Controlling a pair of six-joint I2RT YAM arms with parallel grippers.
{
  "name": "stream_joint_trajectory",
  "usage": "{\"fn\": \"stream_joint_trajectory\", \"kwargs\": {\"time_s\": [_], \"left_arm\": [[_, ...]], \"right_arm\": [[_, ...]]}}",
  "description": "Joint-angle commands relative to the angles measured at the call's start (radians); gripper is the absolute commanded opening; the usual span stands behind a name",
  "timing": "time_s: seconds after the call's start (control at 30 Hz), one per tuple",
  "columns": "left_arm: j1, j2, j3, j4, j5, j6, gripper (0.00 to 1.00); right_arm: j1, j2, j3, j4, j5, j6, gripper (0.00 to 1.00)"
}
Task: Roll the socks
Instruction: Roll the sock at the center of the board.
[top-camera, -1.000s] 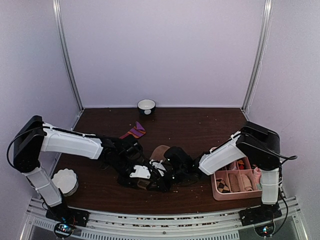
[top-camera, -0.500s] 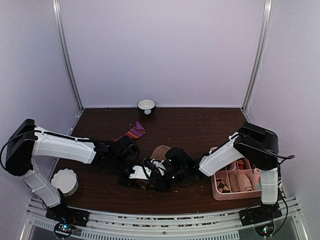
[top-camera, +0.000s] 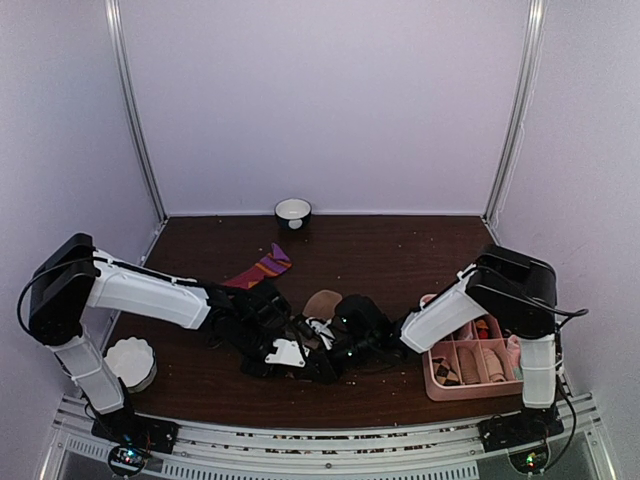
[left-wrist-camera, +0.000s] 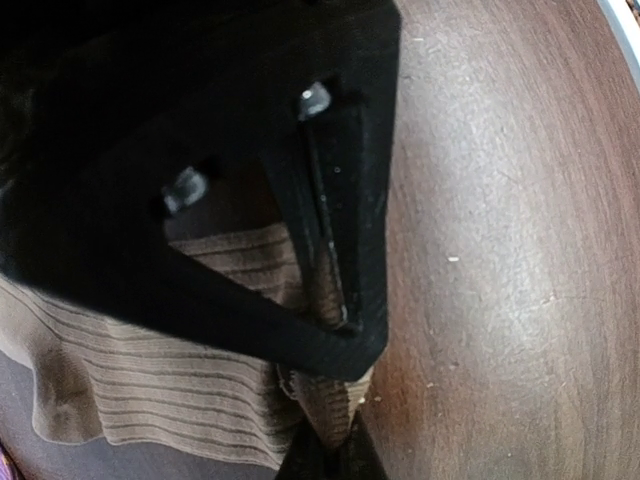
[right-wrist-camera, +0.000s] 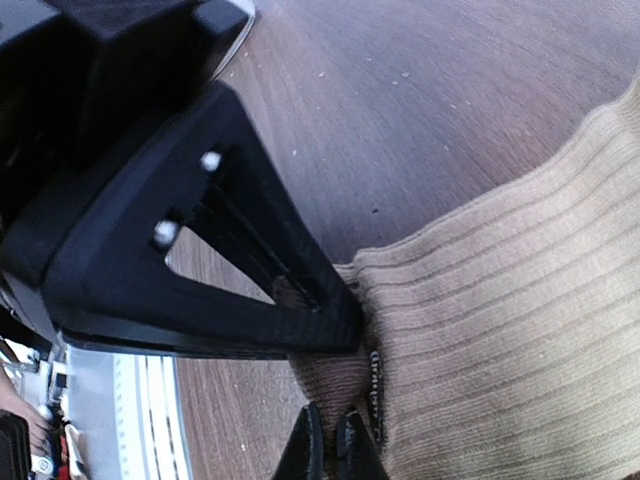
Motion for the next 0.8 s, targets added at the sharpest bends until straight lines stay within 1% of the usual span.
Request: {"fn": "stream_joint_trajectory", "kwargs": {"time_s": [0.0, 0.1, 0.17, 0.2, 0.23, 0.3, 0.37, 0.4, 0.43, 0.47, 0.5, 0.6, 0.67, 0.77], "left_arm": [[-0.002, 0.023, 0.044, -0.012, -0.037, -0.008, 0.0], [-0.001, 0.025, 0.057, -0.047, -0.031, -0.011, 0.0], [0.001, 0.026, 0.068, -0.072, -0.021, -0.016, 0.0], [0.003, 0.027, 0.072, -0.083, -0.013, -0.02, 0.0], [0.005, 0.03, 0.078, -0.095, -0.005, -0.022, 0.0], [0.006, 0.04, 0.092, -0.124, 0.012, -0.027, 0.0], [0.009, 0.052, 0.107, -0.15, 0.02, -0.033, 0.0], [0.011, 0.057, 0.116, -0.162, 0.025, -0.034, 0.0], [0.013, 0.061, 0.119, -0.168, 0.029, -0.036, 0.0], [0.015, 0.063, 0.122, -0.172, 0.031, -0.037, 0.0], [0.016, 0.064, 0.126, -0.176, 0.033, -0.037, 0.0], [0.018, 0.064, 0.125, -0.18, 0.026, -0.035, 0.0], [0.02, 0.063, 0.123, -0.184, 0.021, -0.035, 0.0], [0.024, 0.056, 0.117, -0.188, 0.021, -0.035, 0.0]], "right_arm": [[-0.013, 0.022, -0.042, -0.022, 0.041, 0.043, 0.21], [-0.043, -0.003, -0.089, 0.054, 0.051, 0.089, 0.34], [-0.064, -0.018, -0.129, 0.122, 0.053, 0.129, 0.48], [-0.072, -0.027, -0.15, 0.161, 0.053, 0.151, 0.53], [-0.08, -0.035, -0.169, 0.204, 0.057, 0.163, 0.55], [-0.087, -0.057, -0.198, 0.235, 0.072, 0.173, 0.57], [-0.09, -0.082, -0.215, 0.215, 0.098, 0.152, 0.59], [-0.091, -0.095, -0.22, 0.193, 0.116, 0.137, 0.62], [-0.09, -0.112, -0.22, 0.157, 0.136, 0.115, 0.83], [-0.093, -0.128, -0.215, 0.105, 0.157, 0.09, 0.98], [-0.092, -0.146, -0.211, 0.06, 0.177, 0.064, 1.0], [-0.1, -0.202, -0.192, -0.074, 0.257, -0.008, 1.0], [-0.103, -0.233, -0.149, -0.231, 0.343, -0.076, 1.0], [-0.107, -0.279, -0.101, -0.406, 0.549, -0.161, 1.0]]}}
